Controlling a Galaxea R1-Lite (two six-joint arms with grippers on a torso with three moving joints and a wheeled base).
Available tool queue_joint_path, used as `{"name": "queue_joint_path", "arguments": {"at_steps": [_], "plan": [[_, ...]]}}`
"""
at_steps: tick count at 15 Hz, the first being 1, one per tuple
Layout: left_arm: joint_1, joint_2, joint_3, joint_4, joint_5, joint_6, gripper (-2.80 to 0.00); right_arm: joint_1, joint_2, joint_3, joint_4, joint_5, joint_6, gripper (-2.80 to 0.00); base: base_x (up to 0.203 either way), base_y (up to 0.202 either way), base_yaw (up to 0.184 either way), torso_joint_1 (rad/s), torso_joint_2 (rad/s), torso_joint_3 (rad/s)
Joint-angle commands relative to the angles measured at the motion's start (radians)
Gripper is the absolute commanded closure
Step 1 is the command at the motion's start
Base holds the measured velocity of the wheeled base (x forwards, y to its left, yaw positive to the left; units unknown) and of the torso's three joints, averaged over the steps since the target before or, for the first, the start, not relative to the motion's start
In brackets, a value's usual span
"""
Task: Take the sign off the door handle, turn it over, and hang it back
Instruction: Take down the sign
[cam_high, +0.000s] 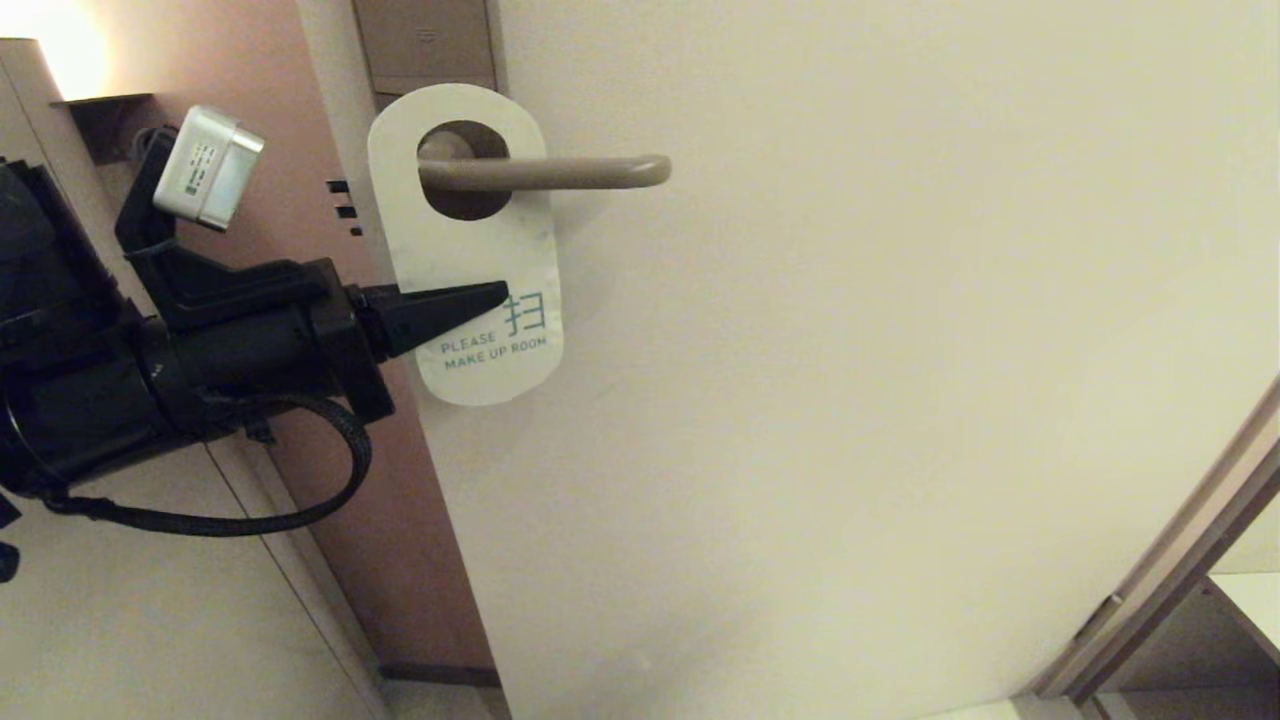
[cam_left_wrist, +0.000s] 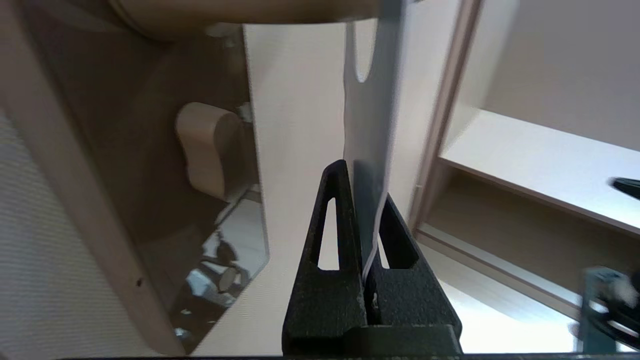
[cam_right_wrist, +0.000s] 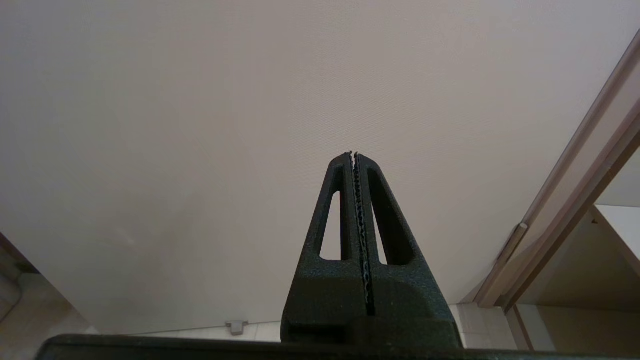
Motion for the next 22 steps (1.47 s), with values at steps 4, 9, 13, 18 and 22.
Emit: {"name": "queue_joint_path", "arguments": {"at_steps": [4, 9, 13, 18, 22], "plan": [[-0.027, -0.017, 0.003, 0.003, 0.09, 0.013, 0.0, 0.0, 0.001, 0.0, 0.0, 0.0, 0.0, 0.0, 0.0, 0.0, 0.0, 0.0, 0.0, 0.0], [-0.079, -0.057, 0.048, 0.008, 0.151, 0.049, 0.0, 0.0, 0.001, 0.0, 0.0, 0.0, 0.0, 0.0, 0.0, 0.0, 0.0, 0.0, 0.0, 0.0], [-0.111, -0.059, 0.049, 0.013, 0.195, 0.077, 0.0, 0.0, 0.001, 0.0, 0.0, 0.0, 0.0, 0.0, 0.0, 0.0, 0.0, 0.0, 0.0, 0.0], [-0.123, -0.042, 0.044, 0.071, 0.281, 0.106, 0.0, 0.0, 0.001, 0.0, 0.0, 0.0, 0.0, 0.0, 0.0, 0.0, 0.0, 0.0, 0.0, 0.0], [-0.156, -0.027, 0.032, 0.09, 0.338, 0.108, 0.0, 0.0, 0.001, 0.0, 0.0, 0.0, 0.0, 0.0, 0.0, 0.0, 0.0, 0.0, 0.0, 0.0]]}}
